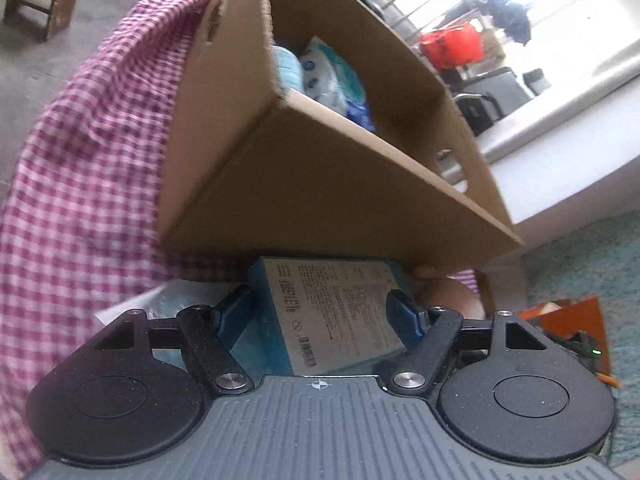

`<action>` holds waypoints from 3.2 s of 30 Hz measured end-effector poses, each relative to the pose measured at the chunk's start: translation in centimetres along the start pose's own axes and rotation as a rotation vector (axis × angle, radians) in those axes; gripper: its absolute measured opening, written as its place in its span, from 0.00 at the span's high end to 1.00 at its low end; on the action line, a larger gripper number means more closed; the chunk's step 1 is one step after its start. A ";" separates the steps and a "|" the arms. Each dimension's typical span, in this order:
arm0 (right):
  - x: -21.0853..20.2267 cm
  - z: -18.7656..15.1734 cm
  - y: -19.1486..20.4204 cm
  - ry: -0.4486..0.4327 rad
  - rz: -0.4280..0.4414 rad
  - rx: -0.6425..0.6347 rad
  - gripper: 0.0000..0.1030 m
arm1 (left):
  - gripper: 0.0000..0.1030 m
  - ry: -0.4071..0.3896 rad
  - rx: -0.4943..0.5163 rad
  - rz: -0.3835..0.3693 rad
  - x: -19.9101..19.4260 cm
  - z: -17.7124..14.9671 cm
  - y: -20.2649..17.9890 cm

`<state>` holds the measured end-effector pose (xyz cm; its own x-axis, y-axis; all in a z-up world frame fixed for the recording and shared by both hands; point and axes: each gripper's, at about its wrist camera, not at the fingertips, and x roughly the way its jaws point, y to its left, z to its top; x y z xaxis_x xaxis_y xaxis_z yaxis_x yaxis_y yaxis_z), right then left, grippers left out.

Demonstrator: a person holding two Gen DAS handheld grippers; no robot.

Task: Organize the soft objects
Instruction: 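Move the right gripper back to the bandage box beside the plush doll, then grasp the white-and-blue bandage box with the right gripper and lift it, then carry the bandage box over the cardboard box with the right gripper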

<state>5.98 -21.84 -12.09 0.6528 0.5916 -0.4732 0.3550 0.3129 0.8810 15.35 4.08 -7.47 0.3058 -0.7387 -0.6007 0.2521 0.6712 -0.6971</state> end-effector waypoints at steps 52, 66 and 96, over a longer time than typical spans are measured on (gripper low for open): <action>0.2 -0.7 -2.5 0.101 0.008 -0.099 0.78 | 0.25 0.045 0.170 0.004 -1.5 -3.5 -3.0; -0.1 -1.1 -1.5 0.135 0.046 -0.182 0.79 | 0.22 0.114 0.045 -0.150 -2.9 -5.0 -1.0; -6.4 5.8 15.1 0.102 0.202 -0.594 0.79 | 0.17 -0.070 0.517 -0.005 -6.1 2.4 -16.5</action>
<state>11.03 -25.20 4.18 0.5907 0.7407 -0.3200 -0.2199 0.5294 0.8194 11.52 -2.33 8.64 0.3595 -0.7482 -0.5576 0.6692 0.6232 -0.4048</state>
